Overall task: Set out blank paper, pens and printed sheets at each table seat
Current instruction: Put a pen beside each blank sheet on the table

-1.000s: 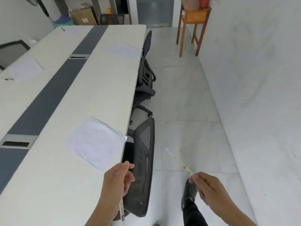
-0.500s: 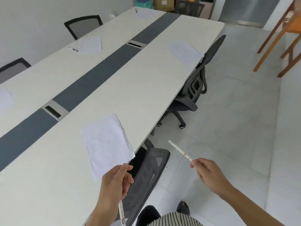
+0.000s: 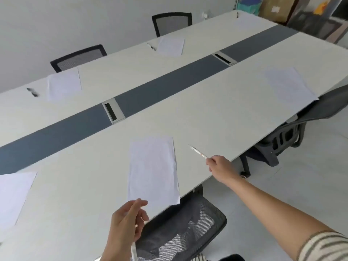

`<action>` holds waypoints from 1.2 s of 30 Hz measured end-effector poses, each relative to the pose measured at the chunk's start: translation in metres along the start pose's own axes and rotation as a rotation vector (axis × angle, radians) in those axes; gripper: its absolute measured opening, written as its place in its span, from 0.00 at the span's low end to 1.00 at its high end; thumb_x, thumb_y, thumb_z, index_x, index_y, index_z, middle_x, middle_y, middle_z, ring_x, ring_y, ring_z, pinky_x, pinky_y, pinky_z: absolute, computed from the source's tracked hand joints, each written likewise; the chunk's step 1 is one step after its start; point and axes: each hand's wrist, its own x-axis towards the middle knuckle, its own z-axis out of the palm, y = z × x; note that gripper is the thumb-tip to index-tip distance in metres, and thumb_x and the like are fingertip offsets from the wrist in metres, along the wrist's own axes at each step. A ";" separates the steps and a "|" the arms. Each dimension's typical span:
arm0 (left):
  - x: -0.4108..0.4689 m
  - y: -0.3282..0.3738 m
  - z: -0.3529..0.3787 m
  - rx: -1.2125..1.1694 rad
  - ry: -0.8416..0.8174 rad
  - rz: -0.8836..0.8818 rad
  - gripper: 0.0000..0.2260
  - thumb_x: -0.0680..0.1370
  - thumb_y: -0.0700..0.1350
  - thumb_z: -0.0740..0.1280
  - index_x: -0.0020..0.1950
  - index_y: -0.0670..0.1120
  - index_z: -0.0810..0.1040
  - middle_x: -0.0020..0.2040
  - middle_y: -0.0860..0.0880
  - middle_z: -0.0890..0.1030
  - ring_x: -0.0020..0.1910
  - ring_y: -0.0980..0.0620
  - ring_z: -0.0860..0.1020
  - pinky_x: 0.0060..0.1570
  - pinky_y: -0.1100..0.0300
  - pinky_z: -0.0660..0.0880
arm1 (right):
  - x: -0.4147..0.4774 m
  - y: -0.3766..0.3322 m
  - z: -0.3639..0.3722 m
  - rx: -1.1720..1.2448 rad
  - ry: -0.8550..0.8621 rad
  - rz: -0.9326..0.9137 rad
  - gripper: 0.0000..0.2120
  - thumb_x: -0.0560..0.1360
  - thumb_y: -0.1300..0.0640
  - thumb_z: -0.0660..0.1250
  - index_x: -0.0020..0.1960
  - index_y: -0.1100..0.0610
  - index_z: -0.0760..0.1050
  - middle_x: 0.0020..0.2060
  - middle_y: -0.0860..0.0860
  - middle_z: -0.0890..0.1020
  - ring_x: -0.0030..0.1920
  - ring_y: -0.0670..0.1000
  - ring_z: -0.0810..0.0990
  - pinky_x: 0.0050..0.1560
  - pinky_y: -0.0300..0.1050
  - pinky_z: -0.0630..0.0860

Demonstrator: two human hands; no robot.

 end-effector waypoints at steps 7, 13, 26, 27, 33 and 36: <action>0.016 0.004 -0.008 -0.035 0.072 -0.073 0.11 0.80 0.44 0.63 0.44 0.39 0.81 0.27 0.44 0.76 0.22 0.52 0.65 0.24 0.69 0.55 | 0.062 0.008 0.053 -0.375 -0.026 0.071 0.15 0.79 0.52 0.56 0.38 0.57 0.73 0.39 0.54 0.79 0.40 0.56 0.76 0.36 0.44 0.69; 0.024 -0.005 -0.003 -0.050 0.130 -0.148 0.12 0.80 0.43 0.62 0.44 0.38 0.80 0.26 0.44 0.76 0.20 0.53 0.65 0.22 0.70 0.56 | 0.084 0.011 0.065 -0.520 -0.022 0.004 0.11 0.78 0.52 0.59 0.55 0.56 0.74 0.51 0.53 0.79 0.49 0.57 0.78 0.42 0.45 0.70; 0.051 0.056 0.109 0.050 -0.005 0.092 0.26 0.81 0.52 0.58 0.31 0.36 0.76 0.28 0.45 0.76 0.28 0.52 0.71 0.34 0.59 0.67 | 0.001 0.029 -0.041 -0.060 -0.131 -0.051 0.09 0.76 0.46 0.66 0.52 0.48 0.78 0.42 0.39 0.80 0.44 0.38 0.78 0.48 0.38 0.76; 0.050 0.060 0.125 0.063 -0.017 0.110 0.26 0.81 0.53 0.58 0.30 0.37 0.75 0.28 0.45 0.75 0.29 0.51 0.70 0.35 0.59 0.66 | -0.012 0.035 -0.053 0.006 -0.137 -0.058 0.08 0.76 0.46 0.66 0.51 0.48 0.79 0.39 0.39 0.80 0.41 0.36 0.78 0.45 0.34 0.74; 0.025 0.078 0.242 0.044 -0.122 0.128 0.26 0.82 0.54 0.56 0.27 0.42 0.69 0.28 0.45 0.70 0.23 0.51 0.64 0.24 0.63 0.61 | -0.075 0.088 -0.131 0.322 -0.173 -0.077 0.07 0.78 0.46 0.66 0.46 0.47 0.79 0.38 0.44 0.82 0.39 0.43 0.80 0.43 0.34 0.76; 0.002 0.072 0.312 0.046 -0.157 0.142 0.26 0.82 0.54 0.57 0.28 0.41 0.69 0.29 0.42 0.69 0.23 0.49 0.64 0.23 0.63 0.60 | -0.099 0.121 -0.176 0.452 -0.198 -0.042 0.13 0.79 0.45 0.63 0.46 0.54 0.79 0.38 0.47 0.82 0.38 0.44 0.80 0.36 0.32 0.72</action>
